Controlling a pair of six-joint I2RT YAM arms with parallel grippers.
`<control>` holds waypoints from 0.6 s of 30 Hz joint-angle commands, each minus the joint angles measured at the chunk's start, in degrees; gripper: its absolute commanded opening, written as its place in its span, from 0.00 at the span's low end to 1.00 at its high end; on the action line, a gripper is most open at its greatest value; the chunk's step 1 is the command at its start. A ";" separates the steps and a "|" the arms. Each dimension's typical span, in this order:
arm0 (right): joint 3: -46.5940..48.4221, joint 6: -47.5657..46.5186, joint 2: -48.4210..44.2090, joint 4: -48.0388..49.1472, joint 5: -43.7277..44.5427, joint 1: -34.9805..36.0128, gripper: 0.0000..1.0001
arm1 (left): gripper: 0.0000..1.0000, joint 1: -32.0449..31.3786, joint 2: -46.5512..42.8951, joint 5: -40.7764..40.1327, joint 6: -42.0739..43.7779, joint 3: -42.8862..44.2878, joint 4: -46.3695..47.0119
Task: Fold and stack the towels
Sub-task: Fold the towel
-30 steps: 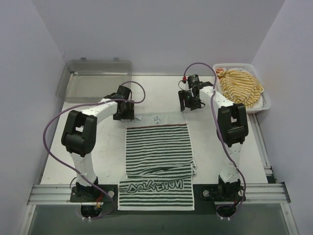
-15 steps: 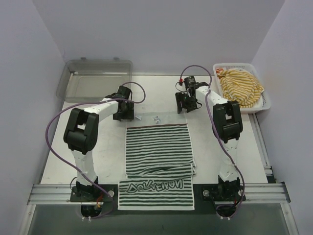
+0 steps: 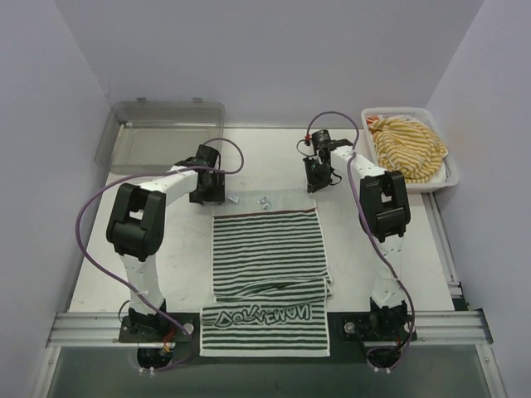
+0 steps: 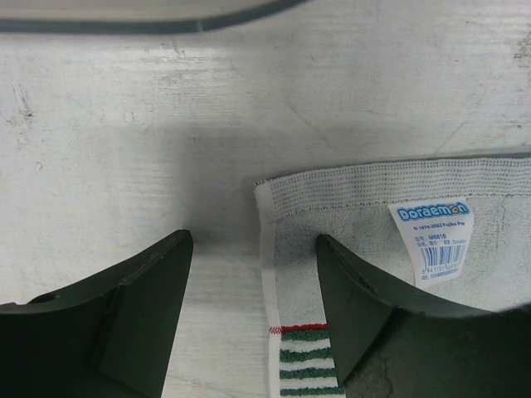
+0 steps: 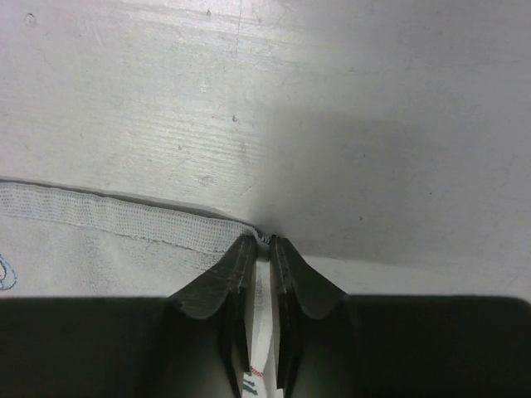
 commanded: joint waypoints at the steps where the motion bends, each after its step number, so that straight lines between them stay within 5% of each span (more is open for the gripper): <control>1: -0.92 0.89 2.82 -4.42 -0.07 0.98 0.09 | 0.72 1.08 0.25 1.92 0.33 0.09 2.56; 3: -1.00 0.97 2.64 -4.42 0.20 0.98 0.00 | 0.73 1.25 0.43 2.27 -0.02 0.00 2.73; 14: -1.53 1.15 2.64 -4.33 0.55 1.24 0.00 | 0.74 2.13 0.69 5.96 -1.78 -1.23 6.25; 17: -1.71 1.06 2.55 -4.33 0.64 1.42 0.00 | 0.67 2.13 1.66 6.32 -1.95 -1.05 6.69; 18: -1.79 0.98 2.47 -4.24 0.73 1.42 0.00 | 0.57 2.13 2.18 6.40 -2.21 -1.05 6.69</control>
